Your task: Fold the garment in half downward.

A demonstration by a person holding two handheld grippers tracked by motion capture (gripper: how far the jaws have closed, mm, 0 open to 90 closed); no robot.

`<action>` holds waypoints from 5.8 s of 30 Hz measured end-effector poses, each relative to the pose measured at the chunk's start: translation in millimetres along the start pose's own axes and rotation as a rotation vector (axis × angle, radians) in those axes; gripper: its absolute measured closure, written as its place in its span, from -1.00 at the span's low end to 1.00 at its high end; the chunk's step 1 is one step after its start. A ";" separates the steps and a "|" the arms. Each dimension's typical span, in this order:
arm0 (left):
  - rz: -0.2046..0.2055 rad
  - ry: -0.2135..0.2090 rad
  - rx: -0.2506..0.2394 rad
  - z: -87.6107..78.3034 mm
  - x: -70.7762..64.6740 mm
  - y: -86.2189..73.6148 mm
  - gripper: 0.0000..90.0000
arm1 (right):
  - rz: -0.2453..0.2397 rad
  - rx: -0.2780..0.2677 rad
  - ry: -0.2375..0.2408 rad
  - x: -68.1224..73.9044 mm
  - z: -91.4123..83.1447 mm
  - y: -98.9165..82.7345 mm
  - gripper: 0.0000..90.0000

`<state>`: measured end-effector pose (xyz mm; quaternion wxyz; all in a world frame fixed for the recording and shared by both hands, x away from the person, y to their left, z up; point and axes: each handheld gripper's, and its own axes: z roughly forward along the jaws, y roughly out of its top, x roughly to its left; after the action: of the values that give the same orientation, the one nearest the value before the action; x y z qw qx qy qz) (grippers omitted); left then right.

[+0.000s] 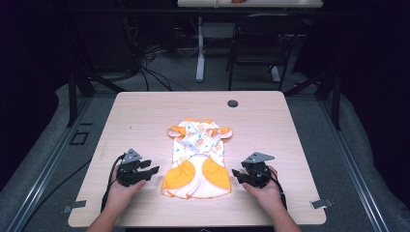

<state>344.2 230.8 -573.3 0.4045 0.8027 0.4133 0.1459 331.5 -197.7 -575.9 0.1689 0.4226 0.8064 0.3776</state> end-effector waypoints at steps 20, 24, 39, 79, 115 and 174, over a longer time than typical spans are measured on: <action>-0.001 -0.019 0.019 5.4 -5.6 2.3 0.29 | -0.046 0.031 0.029 4.6 1.6 4.6 0.33; 0.023 0.000 0.022 8.9 -8.3 5.6 0.28 | -0.040 0.031 0.041 6.0 5.2 6.4 0.35; 0.056 -0.048 0.041 37.3 -27.1 22.1 0.66 | -0.072 0.038 0.080 17.4 22.8 21.0 0.54; 0.190 -0.081 0.101 41.0 -57.7 21.4 0.93 | -0.158 0.095 0.134 41.3 36.5 29.8 0.85; 0.146 -0.124 0.087 19.5 -65.9 11.5 0.79 | -0.195 0.127 0.182 59.3 17.2 21.1 0.72; 0.126 -0.119 0.076 77.5 -11.4 137.3 0.44 | -0.102 0.149 0.122 -13.2 56.9 142.0 0.22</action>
<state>456.1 135.5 -515.4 0.3877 0.8490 0.3426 0.1072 451.5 -131.0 -507.2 0.1067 0.3687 0.8614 0.3326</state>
